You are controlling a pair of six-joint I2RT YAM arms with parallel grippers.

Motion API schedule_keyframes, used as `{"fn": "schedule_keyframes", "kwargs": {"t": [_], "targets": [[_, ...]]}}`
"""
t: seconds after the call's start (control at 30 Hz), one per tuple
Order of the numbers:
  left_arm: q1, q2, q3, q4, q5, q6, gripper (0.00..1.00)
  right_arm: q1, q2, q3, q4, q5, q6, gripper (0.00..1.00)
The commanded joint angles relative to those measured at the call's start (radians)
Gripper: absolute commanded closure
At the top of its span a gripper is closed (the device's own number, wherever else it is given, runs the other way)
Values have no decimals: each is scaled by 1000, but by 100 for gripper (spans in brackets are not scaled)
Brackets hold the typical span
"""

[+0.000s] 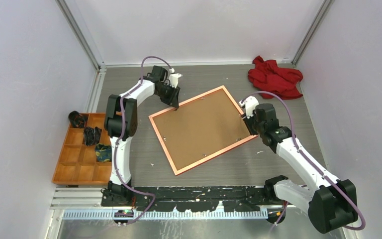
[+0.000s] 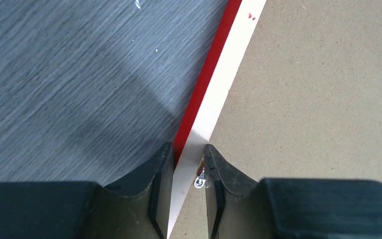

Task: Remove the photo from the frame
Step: Release the photo frame item from the photo frame.

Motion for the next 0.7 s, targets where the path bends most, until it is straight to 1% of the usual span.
{"fn": "schedule_keyframes", "kwargs": {"t": [0.0, 0.13, 0.2, 0.27, 0.67], "targets": [[4, -26, -30, -71, 17, 10, 72, -1, 10, 0, 71, 19, -3, 99], [4, -20, -23, -88, 27, 26, 73, 0, 9, -11, 86, 15, -8, 99], [9, -1, 1, -108, 22, 22, 77, 0, 20, -17, 101, 20, -5, 99], [15, 7, 16, -118, 22, 16, 79, 0, 24, -14, 103, 26, -3, 99], [30, 90, 124, -197, 26, -5, 77, -2, 22, -14, 120, 46, 2, 99]]}}
